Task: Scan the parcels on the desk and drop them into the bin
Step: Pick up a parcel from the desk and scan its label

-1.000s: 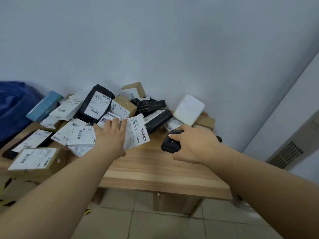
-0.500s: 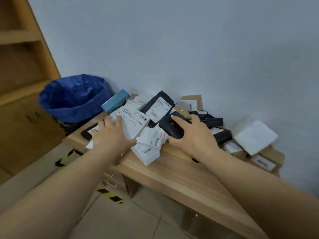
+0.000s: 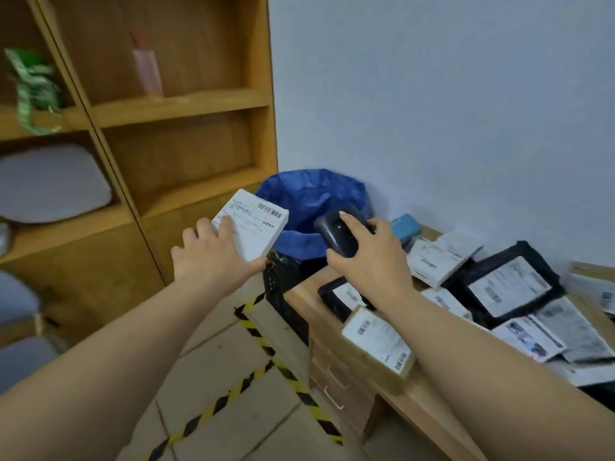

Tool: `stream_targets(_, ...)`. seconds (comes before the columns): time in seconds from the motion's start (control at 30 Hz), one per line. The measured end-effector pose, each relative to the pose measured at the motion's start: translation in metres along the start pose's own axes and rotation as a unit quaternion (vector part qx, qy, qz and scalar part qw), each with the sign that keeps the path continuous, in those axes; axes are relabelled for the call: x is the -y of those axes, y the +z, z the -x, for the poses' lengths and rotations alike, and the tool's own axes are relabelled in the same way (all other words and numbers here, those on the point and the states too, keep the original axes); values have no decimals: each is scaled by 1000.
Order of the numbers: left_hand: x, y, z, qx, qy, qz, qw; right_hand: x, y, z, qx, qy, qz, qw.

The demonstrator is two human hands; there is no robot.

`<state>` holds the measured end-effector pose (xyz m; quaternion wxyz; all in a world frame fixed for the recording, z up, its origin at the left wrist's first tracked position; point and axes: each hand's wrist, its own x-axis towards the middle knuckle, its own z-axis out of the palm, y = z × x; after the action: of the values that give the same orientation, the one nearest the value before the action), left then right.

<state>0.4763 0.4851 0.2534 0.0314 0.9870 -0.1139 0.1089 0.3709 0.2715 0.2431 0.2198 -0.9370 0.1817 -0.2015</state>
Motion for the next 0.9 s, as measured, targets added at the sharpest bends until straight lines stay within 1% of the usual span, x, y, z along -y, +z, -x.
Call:
stream_targets(0.17, 52, 10, -73, 19, -27, -11, 999, 50, 56, -66, -2, -19, -19, 1000)
stream_targets(0.33, 67, 35, -157, 18, -33, -10, 999, 65, 99, -143, 9, -21, -17, 1000)
stream_targets(0.5, 52, 65, -255, 12, -13, -16, 1000, 56, 134, -234, 6, -10, -4, 1000)
stream_targets(0.67, 24, 84, -351, 18, 18, -13, 1000, 35, 157, -319, 2, 32, 7, 999)
stream_targets(0.9, -9, 127, -467, 65, 71, 5, 995, -4, 186, -403, -7, 117, 29, 993)
